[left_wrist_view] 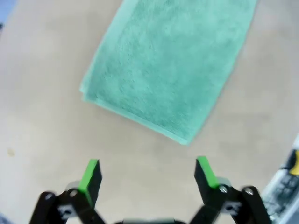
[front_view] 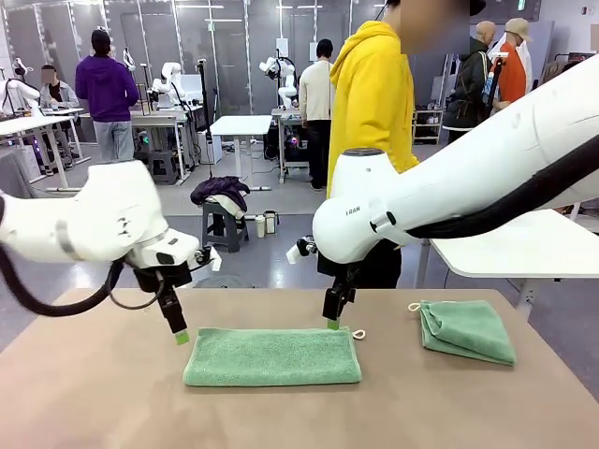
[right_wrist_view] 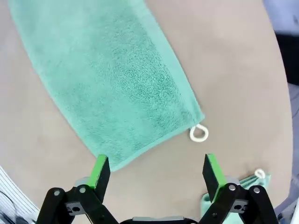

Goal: Fold the towels and place them in the basket.
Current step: When a person lays out a Towel with hook on the table, fold it in half twice.

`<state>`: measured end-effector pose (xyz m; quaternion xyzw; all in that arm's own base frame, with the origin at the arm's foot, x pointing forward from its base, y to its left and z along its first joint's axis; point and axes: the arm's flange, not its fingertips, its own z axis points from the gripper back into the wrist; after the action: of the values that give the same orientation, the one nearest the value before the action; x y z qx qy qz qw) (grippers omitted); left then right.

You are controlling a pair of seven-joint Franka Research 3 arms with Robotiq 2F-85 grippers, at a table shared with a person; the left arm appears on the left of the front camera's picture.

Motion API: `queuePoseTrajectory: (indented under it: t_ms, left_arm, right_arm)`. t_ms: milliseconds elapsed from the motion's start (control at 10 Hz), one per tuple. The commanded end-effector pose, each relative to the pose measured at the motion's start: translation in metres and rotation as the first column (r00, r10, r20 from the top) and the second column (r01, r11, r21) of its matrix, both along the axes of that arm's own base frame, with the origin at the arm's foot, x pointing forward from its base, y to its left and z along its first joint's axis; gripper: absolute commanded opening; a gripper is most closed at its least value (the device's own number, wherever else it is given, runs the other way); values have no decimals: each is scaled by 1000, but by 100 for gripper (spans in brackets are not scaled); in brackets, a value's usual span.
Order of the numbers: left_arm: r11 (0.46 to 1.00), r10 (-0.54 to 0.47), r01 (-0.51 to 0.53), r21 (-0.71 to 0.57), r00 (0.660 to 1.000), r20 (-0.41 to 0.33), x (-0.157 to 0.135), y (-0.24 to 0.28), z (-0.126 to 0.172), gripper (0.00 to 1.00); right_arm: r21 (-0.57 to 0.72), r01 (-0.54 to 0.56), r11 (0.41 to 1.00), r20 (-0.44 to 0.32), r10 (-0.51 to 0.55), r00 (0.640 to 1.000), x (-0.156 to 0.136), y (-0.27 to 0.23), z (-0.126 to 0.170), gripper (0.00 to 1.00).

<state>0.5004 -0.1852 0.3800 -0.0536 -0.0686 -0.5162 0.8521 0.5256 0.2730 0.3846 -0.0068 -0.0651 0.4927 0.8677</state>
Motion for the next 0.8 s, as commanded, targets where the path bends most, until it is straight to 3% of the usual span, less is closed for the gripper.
queuePoseTrajectory:
  t_ms: [0,100,300,500,600,700]
  left_arm:
    - [993,112,-110,-48,992,64,-48,11,13,100]
    - [986,161,-154,-67,981,109,-73,16,21,100]
    - [975,220,-218,-34,958,185,-103,27,33,100]
    - [976,220,-213,-55,956,196,-116,35,43,100]
    - [980,197,-189,-60,959,202,-126,40,46,100]
    - [982,191,-188,-31,959,211,-134,48,46,100]
  right_arm:
    - [47,235,971,17,-236,972,-21,7,-7,100]
    - [64,362,930,0,-363,932,-23,7,-10,100]
    - [65,499,864,-17,-499,866,-18,3,-15,100]
    - [78,603,794,-75,-599,797,-1,-6,-23,100]
    - [127,682,720,-93,-676,731,2,-11,-23,100]
    - [131,700,702,-112,-691,714,2,-14,-25,100]
